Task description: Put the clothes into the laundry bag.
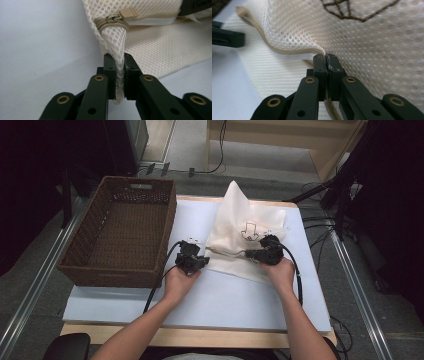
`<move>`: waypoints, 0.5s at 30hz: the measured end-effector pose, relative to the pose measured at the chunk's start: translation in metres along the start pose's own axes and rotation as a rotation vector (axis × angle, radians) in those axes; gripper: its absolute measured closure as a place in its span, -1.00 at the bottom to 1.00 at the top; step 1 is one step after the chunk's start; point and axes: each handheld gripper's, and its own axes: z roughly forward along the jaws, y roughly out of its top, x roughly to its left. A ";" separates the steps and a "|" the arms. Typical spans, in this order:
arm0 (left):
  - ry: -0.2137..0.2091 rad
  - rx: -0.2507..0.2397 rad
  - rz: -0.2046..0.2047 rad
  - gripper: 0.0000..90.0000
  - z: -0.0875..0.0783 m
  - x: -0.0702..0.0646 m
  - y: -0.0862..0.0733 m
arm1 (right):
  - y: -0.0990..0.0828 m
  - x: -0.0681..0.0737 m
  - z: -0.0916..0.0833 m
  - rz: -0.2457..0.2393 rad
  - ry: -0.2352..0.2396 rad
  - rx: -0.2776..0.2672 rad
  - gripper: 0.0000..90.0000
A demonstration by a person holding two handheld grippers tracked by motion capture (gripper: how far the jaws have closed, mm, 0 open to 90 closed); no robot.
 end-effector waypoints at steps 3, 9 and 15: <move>-0.022 0.019 0.020 0.91 -0.001 -0.004 -0.003 | -0.001 0.004 0.000 -0.008 0.003 0.016 0.98; -0.061 0.053 0.050 0.91 -0.013 -0.009 -0.012 | -0.009 0.005 -0.004 -0.022 0.003 0.033 0.98; -0.117 0.079 0.037 0.91 -0.023 -0.010 -0.026 | -0.019 0.005 -0.016 -0.039 0.009 0.026 0.97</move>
